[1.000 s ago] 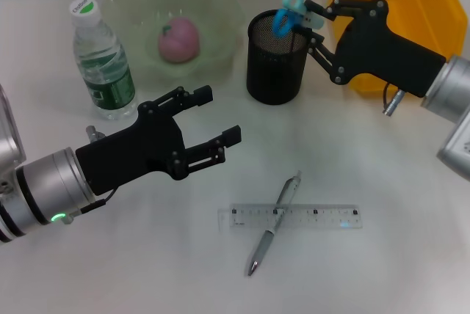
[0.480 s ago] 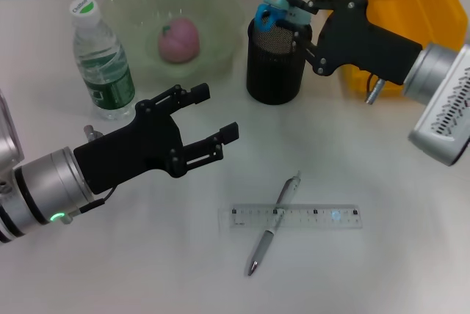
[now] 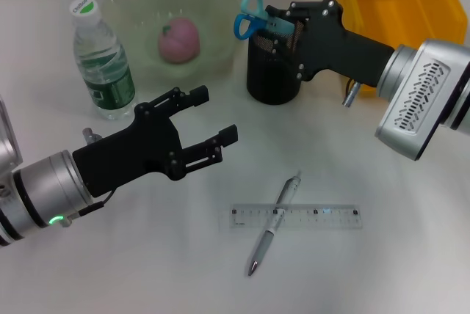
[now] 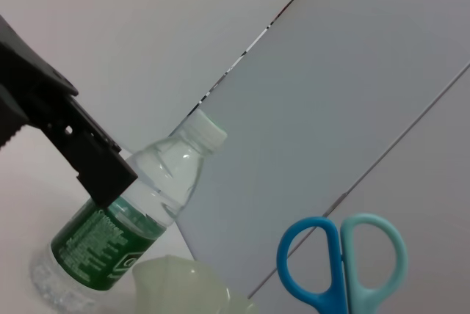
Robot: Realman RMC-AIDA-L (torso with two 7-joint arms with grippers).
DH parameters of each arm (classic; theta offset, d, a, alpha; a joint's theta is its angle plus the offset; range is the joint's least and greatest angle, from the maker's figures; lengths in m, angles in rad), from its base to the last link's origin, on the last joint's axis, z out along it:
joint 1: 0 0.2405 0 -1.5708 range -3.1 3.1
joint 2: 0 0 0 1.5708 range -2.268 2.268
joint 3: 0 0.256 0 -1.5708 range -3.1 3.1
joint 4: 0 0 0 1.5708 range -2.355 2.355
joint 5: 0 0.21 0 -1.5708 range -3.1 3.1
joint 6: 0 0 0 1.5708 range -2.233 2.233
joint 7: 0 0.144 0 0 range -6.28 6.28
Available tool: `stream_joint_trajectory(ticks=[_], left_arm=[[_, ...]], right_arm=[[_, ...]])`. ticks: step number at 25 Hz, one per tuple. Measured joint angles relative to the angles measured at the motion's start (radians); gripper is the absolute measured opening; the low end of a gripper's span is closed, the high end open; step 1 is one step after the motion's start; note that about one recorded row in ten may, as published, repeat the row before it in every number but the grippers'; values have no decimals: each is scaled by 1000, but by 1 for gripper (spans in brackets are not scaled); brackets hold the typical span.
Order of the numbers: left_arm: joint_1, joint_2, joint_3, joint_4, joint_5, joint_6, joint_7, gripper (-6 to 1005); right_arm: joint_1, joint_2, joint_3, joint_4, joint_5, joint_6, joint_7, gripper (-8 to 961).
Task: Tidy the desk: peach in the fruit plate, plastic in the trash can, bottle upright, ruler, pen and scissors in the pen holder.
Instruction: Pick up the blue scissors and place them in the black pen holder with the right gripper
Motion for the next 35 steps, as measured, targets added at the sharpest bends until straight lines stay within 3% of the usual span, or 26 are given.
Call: stream_joint_trajectory(ticks=[6, 21, 35], left_arm=[[3, 1, 5, -1, 0, 3, 1, 797], [6, 3, 7, -1, 3, 6, 1, 797], [14, 3, 10, -1, 9, 20, 1, 797]], right_arm=[[20, 2, 15, 38, 36, 22, 55, 216], [28, 3, 58, 106, 135, 61, 457, 233], [12, 3, 99, 137, 136, 79, 515, 308]])
